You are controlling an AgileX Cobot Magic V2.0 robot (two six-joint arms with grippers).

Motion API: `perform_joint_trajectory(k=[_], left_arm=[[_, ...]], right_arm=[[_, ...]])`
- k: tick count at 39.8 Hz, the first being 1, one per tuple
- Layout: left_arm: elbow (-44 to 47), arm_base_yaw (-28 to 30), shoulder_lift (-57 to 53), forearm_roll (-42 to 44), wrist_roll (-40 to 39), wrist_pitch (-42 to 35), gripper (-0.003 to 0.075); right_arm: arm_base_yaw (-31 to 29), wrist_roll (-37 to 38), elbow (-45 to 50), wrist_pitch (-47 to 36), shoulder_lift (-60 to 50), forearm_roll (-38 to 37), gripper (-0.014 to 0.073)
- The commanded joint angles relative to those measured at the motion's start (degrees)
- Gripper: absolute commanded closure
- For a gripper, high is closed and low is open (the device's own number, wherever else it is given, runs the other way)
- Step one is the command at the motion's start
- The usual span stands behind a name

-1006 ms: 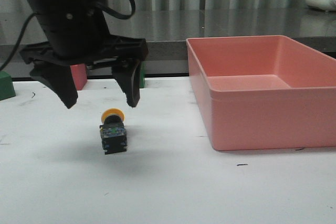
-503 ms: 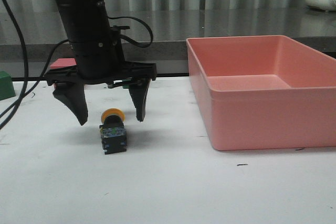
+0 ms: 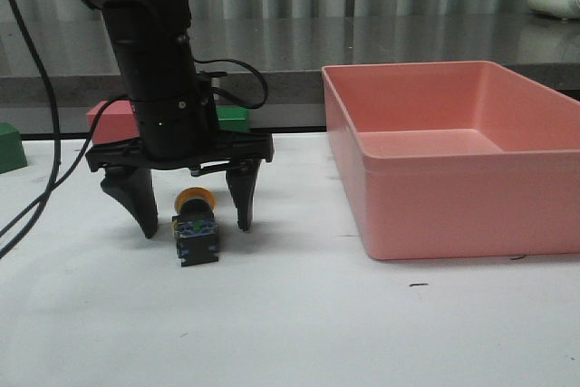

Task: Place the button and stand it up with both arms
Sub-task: 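Lower the left gripper over the button and grasp its black base, then lift the button with the left gripper and rotate it cap-up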

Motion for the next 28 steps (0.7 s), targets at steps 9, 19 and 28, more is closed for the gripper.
perform_joint_trajectory(k=[9, 19, 28], left_arm=[[-1.69, 0.12, -3.20, -0.84, -0.61, 0.37, 0.0452], [-4.66, 0.12, -3.39, -0.10, 0.05, 3.17, 0.0479], [-5.69, 0.12, -6.96, 5.88, -0.34, 1.40, 0.0478]], right_arm=[[-0.32, -0.64, -1.38, -4.40, 0.72, -1.67, 0.0663], [-0.32, -0.64, -1.38, -4.40, 0.72, -1.67, 0.0663], [-0.32, -0.64, -1.38, -4.40, 0.72, -1.67, 0.0663]])
